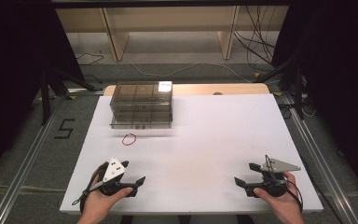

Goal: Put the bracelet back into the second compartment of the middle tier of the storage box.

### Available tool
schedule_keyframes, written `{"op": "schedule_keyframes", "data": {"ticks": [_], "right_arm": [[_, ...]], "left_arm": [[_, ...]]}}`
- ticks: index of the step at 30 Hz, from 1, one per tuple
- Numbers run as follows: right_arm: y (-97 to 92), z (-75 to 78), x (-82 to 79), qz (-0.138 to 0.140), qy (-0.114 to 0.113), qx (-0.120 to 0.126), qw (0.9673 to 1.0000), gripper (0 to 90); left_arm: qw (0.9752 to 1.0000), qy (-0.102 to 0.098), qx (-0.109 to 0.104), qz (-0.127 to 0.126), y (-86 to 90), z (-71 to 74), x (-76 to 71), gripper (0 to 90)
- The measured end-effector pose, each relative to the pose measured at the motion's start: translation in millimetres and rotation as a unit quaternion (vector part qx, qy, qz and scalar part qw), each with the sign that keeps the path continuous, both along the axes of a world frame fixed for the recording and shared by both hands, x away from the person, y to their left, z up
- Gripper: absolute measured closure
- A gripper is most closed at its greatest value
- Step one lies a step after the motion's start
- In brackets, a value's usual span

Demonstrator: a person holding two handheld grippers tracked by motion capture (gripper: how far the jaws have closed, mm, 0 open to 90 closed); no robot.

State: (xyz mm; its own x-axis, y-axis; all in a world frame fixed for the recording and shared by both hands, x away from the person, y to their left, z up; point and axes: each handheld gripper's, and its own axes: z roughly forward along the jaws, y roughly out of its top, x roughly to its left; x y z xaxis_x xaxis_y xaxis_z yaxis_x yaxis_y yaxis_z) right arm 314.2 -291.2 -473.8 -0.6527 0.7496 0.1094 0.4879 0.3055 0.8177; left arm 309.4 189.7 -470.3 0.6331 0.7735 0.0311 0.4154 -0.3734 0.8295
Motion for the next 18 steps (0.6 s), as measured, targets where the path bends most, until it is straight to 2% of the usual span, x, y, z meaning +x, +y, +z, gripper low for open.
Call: {"op": "schedule_keyframes", "data": {"ticks": [5, 9, 14, 16, 17, 18], "right_arm": [[0.5, -0.2, -0.2, -0.003, 0.002, 0.001, 1.0000, 16.7], [1.7, 0.1, -0.3, -0.002, 0.002, -0.001, 1.0000, 16.7], [2.8, -0.1, 0.5, -0.001, 0.000, -0.001, 1.0000, 16.7], [2.7, -0.3, 0.9, -0.004, 0.004, -0.003, 1.0000, 16.7], [2.7, -0.5, 1.0, -0.004, 0.004, -0.003, 1.0000, 16.7], [2.6, -0.7, 1.2, -0.003, 0.003, -0.003, 1.0000, 16.7]], "left_arm": [[1.0000, -0.005, 0.004, 0.005, 2.0, 2.7, 4.4, 16.8], [0.9997, -0.009, 0.008, 0.022, 6.0, 5.7, 13.6, 17.2], [0.9984, -0.007, -0.001, 0.057, 15.4, 6.5, 31.2, 20.6], [0.9973, -0.009, 0.005, 0.073, 18.3, 5.8, 40.5, 23.3], [0.9962, -0.008, 0.011, 0.086, 20.6, 4.6, 49.6, 24.3], [0.9962, -0.008, 0.011, 0.086, 20.6, 4.6, 49.6, 25.0]]}}
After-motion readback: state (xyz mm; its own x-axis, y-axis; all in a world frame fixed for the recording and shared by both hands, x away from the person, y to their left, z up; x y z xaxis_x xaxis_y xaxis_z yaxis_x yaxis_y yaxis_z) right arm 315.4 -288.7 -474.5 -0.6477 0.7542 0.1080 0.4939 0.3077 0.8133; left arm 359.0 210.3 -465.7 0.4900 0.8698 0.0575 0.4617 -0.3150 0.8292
